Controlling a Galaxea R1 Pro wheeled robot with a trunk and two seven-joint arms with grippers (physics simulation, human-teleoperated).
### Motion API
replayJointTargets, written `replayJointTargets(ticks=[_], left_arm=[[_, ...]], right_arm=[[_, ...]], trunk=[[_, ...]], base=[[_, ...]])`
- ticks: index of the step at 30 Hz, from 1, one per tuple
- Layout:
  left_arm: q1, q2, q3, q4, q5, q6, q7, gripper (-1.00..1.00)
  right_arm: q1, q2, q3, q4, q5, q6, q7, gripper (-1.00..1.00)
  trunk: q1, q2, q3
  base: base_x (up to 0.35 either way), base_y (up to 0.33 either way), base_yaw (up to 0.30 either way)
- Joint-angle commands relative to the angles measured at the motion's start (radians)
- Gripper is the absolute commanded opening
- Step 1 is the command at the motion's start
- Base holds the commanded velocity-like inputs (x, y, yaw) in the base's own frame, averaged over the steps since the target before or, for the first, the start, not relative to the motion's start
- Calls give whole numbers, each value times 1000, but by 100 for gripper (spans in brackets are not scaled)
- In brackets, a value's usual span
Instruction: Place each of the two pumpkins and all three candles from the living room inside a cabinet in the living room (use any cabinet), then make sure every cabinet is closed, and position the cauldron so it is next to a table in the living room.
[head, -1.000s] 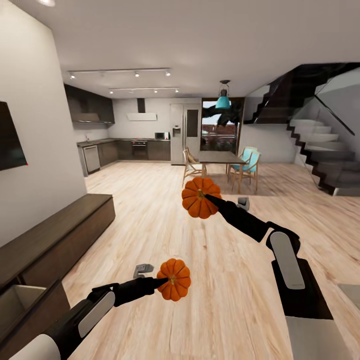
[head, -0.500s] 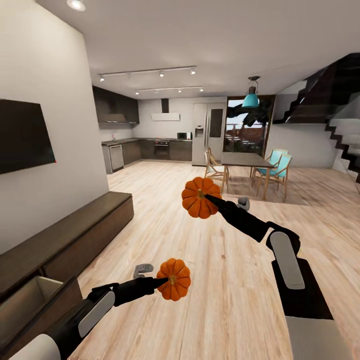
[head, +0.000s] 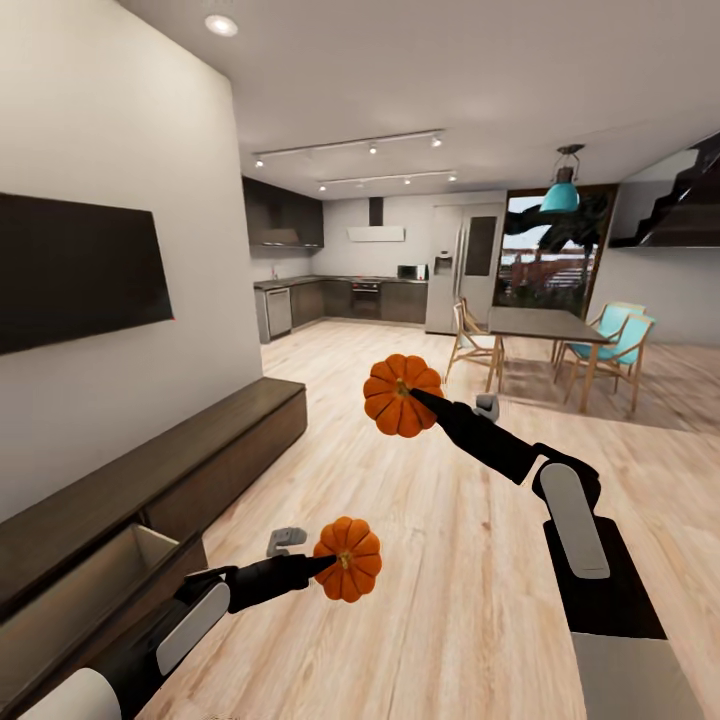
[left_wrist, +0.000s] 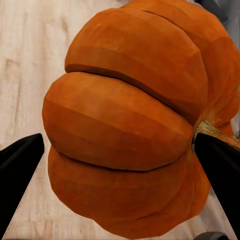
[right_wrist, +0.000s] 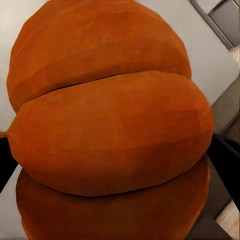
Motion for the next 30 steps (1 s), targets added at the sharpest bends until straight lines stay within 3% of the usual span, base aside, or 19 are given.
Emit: replayJointTargets(ticks=[1,13,30], left_arm=[[-2,1,-3,0,14,6,1,-100],[-2,1,-2,0,14,6,2,-100],[-3,1,2,1,13,6,3,-100]], right_arm=[[-1,0,-2,-1,-7,6,4,-100],[-1,0,-2,-1,-7,6,4,-100],[-1,0,18,-1,19,6,3,-100]], trunk=[[0,-1,-1],[0,-1,-1],[0,-1,-1]], base=[[0,0,289],[20,-15,289],[182,-220,289]])
